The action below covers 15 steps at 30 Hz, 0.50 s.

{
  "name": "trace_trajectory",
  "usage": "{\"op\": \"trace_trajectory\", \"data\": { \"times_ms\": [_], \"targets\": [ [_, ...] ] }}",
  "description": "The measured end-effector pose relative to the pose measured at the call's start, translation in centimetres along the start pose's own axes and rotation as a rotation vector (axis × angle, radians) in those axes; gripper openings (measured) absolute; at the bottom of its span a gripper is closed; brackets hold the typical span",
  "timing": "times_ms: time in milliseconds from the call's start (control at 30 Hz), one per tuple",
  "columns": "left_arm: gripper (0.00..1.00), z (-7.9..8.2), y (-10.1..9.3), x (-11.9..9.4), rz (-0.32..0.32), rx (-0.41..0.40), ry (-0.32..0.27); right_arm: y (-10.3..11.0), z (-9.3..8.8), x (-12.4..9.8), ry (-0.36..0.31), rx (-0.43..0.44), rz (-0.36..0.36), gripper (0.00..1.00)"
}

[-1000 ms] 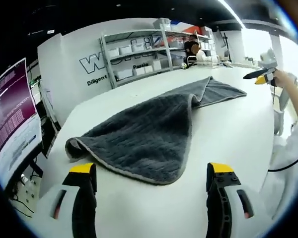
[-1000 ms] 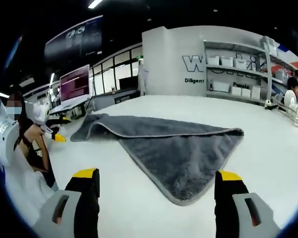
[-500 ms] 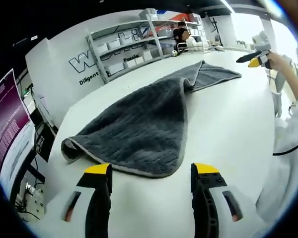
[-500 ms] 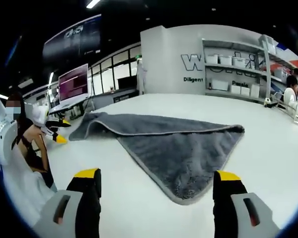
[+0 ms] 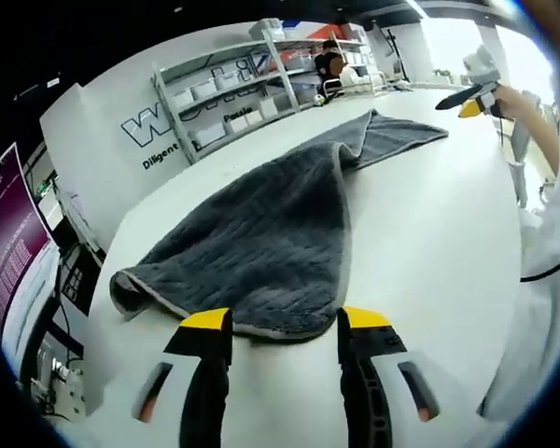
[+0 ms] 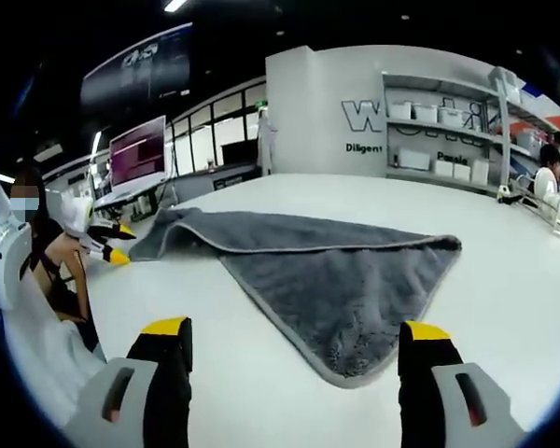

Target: Open the folded towel by lifting each exposed corner and separating the folded layers until the towel lies flat within the target outline without major curled edges

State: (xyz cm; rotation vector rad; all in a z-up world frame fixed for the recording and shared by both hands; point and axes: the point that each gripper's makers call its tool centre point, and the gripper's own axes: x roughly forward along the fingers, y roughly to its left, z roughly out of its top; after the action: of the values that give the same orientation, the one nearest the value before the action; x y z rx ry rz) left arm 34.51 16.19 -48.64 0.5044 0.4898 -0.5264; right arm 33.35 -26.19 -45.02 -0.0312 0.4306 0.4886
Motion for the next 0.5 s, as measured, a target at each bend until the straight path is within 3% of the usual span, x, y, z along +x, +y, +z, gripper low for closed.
{"op": "trace_trajectory", "data": {
  "times_ms": [400, 500],
  "targets": [
    [0.22, -0.04, -0.16, 0.47, -0.022, 0.040, 0.011, 0.25, -0.05, 0.52, 0.010, -0.004, 0.005, 0.91],
    [0.16, -0.19, 0.22, 0.43, 0.002, 0.072, 0.028, 0.20, -0.08, 0.64, 0.011, -0.001, 0.005, 0.90]
  ]
}}
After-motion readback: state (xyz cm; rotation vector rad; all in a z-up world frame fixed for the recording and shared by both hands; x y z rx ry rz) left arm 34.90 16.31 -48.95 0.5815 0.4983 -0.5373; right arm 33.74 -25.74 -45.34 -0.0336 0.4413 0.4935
